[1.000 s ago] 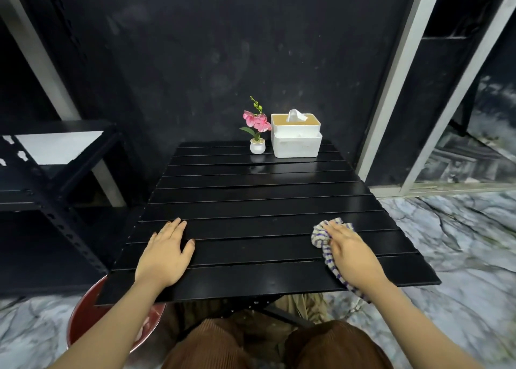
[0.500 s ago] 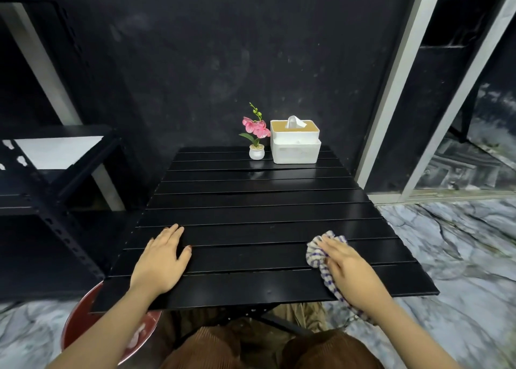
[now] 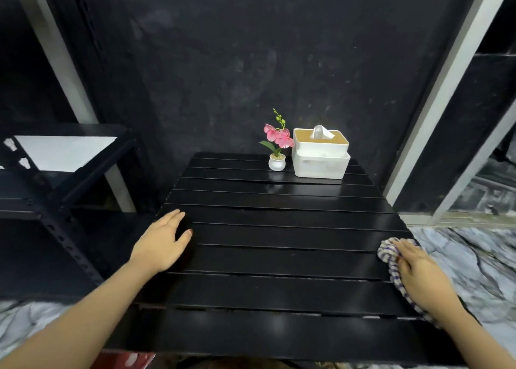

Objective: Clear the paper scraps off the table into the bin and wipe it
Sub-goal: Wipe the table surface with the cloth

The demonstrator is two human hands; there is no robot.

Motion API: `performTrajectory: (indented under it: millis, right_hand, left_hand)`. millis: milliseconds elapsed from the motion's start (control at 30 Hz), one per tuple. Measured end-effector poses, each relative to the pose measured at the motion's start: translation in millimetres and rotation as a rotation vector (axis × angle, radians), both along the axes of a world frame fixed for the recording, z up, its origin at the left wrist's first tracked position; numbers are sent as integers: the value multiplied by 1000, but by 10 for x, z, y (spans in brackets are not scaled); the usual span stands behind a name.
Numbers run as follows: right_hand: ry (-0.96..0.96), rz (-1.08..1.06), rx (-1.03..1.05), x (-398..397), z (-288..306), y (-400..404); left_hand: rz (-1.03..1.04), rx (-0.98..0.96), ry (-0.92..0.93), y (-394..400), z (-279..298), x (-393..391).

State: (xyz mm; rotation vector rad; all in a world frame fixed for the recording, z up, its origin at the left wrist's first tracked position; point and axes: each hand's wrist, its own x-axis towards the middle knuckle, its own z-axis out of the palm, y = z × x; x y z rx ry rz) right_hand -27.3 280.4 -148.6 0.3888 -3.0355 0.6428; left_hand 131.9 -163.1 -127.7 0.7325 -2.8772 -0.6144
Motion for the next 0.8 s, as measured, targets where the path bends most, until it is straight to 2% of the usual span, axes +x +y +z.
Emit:
performTrajectory:
  millis: [133, 400, 600, 800]
  right_hand:
    - [3, -37, 11, -390, -39, -248]
    - [34, 0, 18, -777, -138, -1003]
    - [55, 200, 26, -579, -125, -1612]
    - [72, 397, -10, -192, -67, -1503]
  left_hand:
    - [-27, -57, -25, -169, -42, -269]
    - [-61, -50, -47, -265, -209, -412]
    - [-60, -57, -41, -252, -210, -411]
    - [-62, -45, -48, -248, -194, -390]
